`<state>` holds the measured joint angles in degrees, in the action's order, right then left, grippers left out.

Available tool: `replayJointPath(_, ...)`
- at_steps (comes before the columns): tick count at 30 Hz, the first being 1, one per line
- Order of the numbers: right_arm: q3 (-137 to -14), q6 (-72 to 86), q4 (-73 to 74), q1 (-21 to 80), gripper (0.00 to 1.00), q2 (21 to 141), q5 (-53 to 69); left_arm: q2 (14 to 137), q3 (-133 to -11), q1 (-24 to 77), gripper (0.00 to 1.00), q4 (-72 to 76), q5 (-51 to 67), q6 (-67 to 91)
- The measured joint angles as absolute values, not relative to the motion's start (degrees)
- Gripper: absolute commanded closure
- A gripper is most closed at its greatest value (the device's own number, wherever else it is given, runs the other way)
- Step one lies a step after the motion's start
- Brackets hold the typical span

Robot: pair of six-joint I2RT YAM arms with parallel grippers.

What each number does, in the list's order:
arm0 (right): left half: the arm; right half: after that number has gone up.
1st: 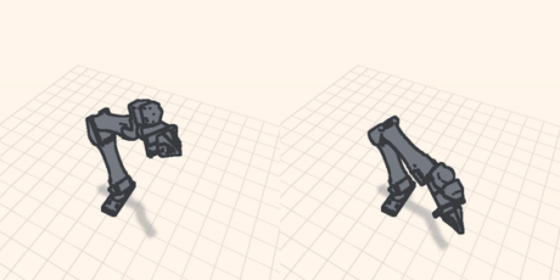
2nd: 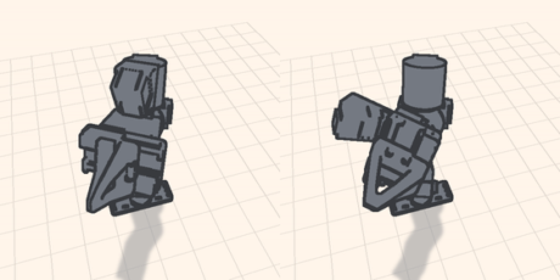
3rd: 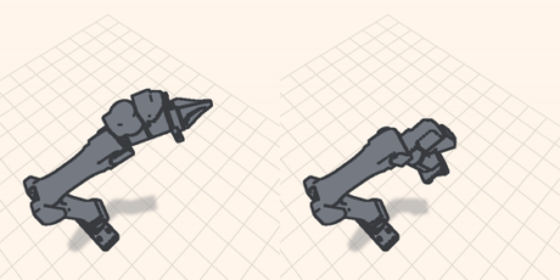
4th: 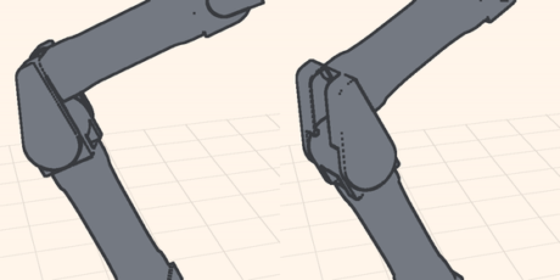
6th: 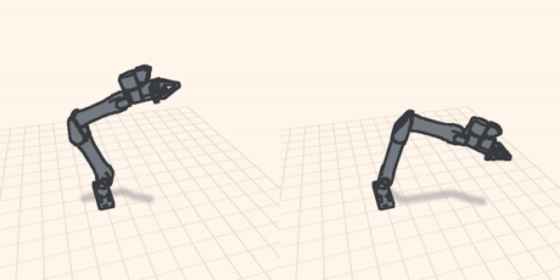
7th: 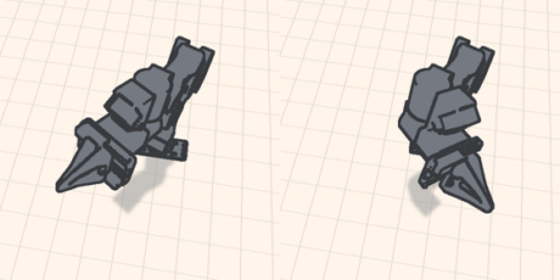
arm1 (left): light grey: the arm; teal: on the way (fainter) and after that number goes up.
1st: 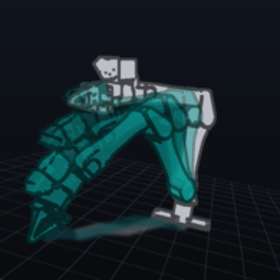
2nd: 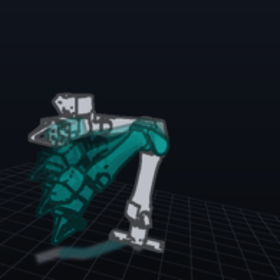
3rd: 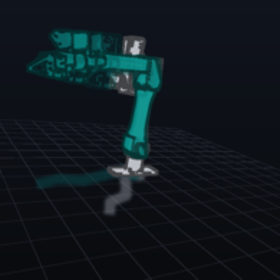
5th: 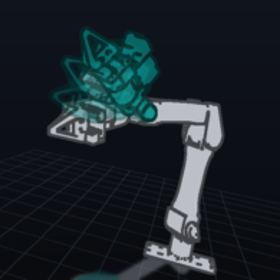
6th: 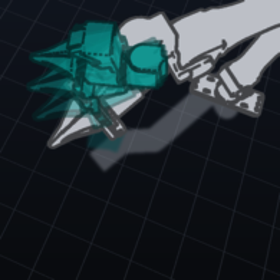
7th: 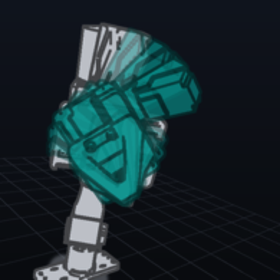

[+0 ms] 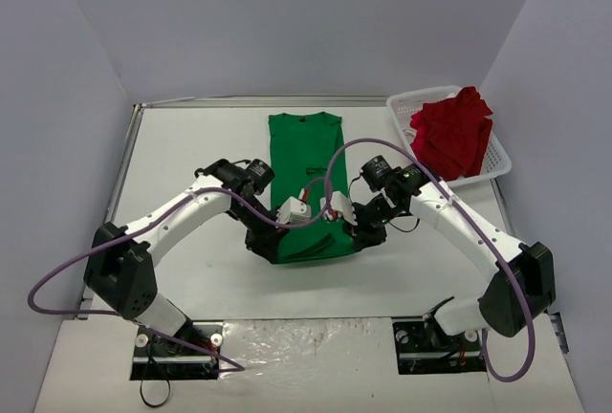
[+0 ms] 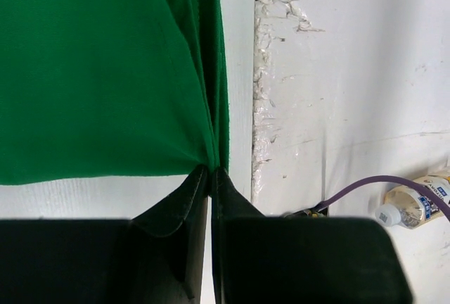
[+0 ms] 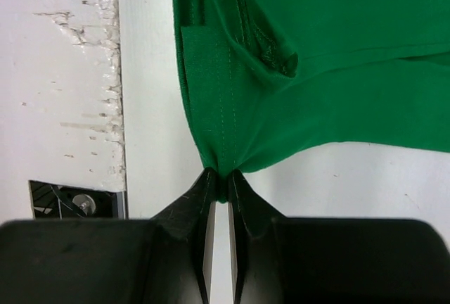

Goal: Fold and stack the t-shirts
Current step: Fold the folded rectangular tshirt in 1/3 of the way

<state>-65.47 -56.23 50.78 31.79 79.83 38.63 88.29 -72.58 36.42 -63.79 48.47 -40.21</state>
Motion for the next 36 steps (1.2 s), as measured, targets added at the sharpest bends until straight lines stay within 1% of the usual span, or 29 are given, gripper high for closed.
replayJointPath(9,-66.0,-57.34,52.56,31.92,1.0,79.29,39.88,88.05,-74.94,37.06,0.98,-66.63,47.75,-40.95)
replayJointPath(18,-68.86,-57.3,52.29,31.05,1.0,80.88,38.94,88.64,-78.11,36.16,0.98,-65.23,45.34,-38.22)
replayJointPath(30,-75.57,-57.32,49.25,27.4,1.0,87.46,37.08,91.96,-84.07,32.03,0.97,-62.52,41.69,-35.64)
replayJointPath(36,-81.06,-58.13,48.86,25.98,1.0,91.7,36.23,95.07,-88.58,30.41,0.98,-62.81,40.27,-35.62)
